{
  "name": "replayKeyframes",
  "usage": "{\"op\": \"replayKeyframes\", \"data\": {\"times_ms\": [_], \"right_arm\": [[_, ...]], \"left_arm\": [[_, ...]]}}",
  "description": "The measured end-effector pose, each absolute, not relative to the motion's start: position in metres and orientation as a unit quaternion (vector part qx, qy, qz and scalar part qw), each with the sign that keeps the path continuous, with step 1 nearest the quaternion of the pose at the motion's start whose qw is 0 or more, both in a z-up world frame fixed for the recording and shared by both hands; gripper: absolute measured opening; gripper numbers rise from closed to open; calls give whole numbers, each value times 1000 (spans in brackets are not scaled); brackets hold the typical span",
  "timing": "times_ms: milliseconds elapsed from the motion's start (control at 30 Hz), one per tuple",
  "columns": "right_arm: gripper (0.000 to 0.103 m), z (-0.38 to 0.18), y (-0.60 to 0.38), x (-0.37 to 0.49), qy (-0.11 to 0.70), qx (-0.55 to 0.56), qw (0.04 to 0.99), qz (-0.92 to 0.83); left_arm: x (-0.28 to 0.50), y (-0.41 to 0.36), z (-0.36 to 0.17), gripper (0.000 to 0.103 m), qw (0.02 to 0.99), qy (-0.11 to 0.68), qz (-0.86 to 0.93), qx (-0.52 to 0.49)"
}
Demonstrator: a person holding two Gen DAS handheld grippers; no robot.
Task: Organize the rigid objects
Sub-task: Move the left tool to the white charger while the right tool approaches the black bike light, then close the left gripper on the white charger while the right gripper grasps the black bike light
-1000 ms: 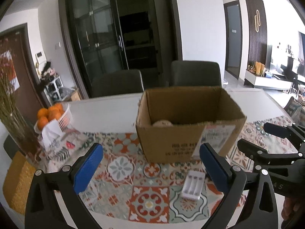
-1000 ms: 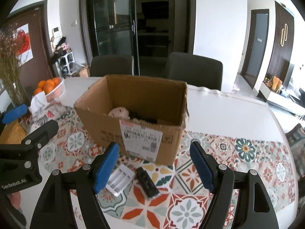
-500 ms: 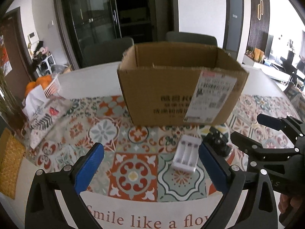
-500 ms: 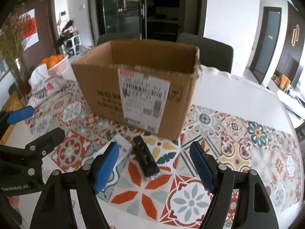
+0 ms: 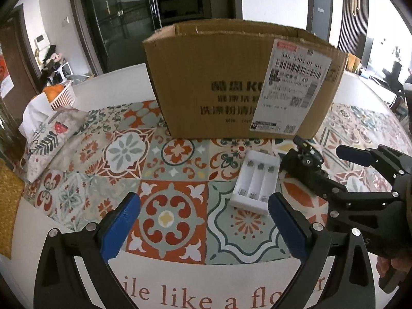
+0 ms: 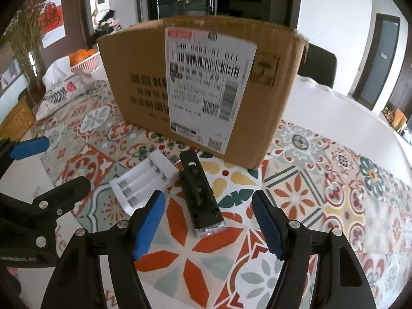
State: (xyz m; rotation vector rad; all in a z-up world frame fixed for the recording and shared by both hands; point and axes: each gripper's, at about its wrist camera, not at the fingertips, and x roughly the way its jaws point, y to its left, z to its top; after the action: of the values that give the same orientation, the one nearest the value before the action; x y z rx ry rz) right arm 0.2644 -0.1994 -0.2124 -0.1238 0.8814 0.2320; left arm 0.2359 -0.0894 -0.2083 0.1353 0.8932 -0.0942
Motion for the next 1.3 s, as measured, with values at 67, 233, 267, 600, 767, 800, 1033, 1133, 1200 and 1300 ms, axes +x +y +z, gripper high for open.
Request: {"op": "replayKeyframes", "data": {"times_ms": [67, 233, 267, 600, 767, 800, 1033, 1133, 1200, 1300], "right_arm": [[65, -219, -199, 267, 428, -61, 894, 117], [57, -235, -196, 273, 436, -69, 888, 127], [56, -236, -196, 273, 436, -70, 888, 128], [43, -244, -194, 278, 423, -67, 892, 142], [31, -244, -194, 279, 422, -63, 893, 143], [31, -244, -194, 278, 422, -63, 893, 142], [30, -240, -197, 269, 429, -50, 893, 126], [30, -232, -200, 260, 430, -42, 895, 110], [30, -226, -203, 254, 431, -33, 896, 97], [30, -216, -208, 242, 429, -14, 900, 67]], "left_arm": [[236, -90, -213, 101, 898, 433, -46, 68], [238, -90, -225, 101, 896, 437, -43, 69], [238, -90, -226, 101, 895, 438, -43, 69], [241, -88, -235, 101, 896, 439, -41, 56], [243, -88, -237, 101, 895, 440, -44, 53], [243, -88, -237, 101, 896, 439, -45, 53], [240, -89, -233, 99, 896, 433, -69, 69], [239, -93, -229, 99, 896, 426, -97, 80], [237, -95, -226, 99, 896, 420, -118, 85], [239, -102, -225, 99, 894, 409, -154, 98]]}}
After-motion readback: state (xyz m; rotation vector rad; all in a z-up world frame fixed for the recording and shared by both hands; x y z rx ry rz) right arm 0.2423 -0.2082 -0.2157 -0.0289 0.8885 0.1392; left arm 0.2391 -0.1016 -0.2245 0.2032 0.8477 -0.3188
